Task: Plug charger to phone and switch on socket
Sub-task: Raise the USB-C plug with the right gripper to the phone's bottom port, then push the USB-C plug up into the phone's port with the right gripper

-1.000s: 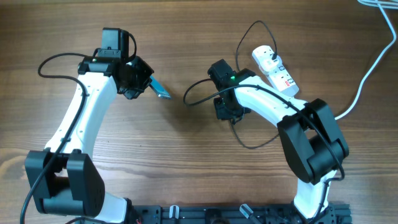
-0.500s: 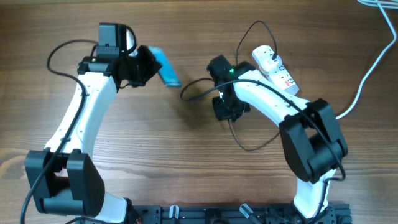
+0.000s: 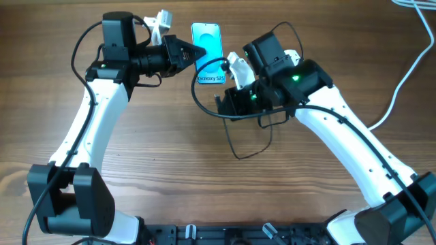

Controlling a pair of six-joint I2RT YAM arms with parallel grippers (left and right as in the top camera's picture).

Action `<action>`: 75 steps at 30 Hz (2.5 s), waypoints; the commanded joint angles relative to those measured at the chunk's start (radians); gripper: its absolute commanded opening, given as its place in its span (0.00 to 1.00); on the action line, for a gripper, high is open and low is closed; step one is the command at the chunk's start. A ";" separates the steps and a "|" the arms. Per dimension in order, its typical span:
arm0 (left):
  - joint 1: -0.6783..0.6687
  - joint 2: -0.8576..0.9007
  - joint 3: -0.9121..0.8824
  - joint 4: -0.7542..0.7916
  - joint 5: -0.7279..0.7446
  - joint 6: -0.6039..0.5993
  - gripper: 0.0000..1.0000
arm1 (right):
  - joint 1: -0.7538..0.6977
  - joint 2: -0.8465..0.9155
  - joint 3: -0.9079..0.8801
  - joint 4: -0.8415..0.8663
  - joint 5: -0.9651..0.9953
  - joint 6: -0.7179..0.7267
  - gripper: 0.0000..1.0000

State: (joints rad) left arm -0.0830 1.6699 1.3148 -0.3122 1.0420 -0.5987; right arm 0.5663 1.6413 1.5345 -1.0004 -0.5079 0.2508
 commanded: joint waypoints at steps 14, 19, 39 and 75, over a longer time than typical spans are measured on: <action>0.001 -0.003 0.008 0.013 0.025 0.015 0.04 | 0.110 -0.106 0.017 0.110 0.272 0.248 0.04; 0.001 -0.003 0.008 0.021 0.076 -0.002 0.04 | 0.116 -0.093 0.016 0.103 0.269 0.250 0.04; 0.001 -0.003 0.008 0.122 0.173 -0.081 0.04 | 0.118 -0.083 0.015 0.112 0.276 0.299 0.04; 0.001 -0.003 0.008 0.110 0.137 -0.007 0.04 | 0.111 -0.057 0.016 0.122 0.286 0.273 0.04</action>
State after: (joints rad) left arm -0.0830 1.6699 1.3148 -0.2081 1.1500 -0.6323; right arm 0.6781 1.5803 1.5341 -0.8883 -0.2436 0.5339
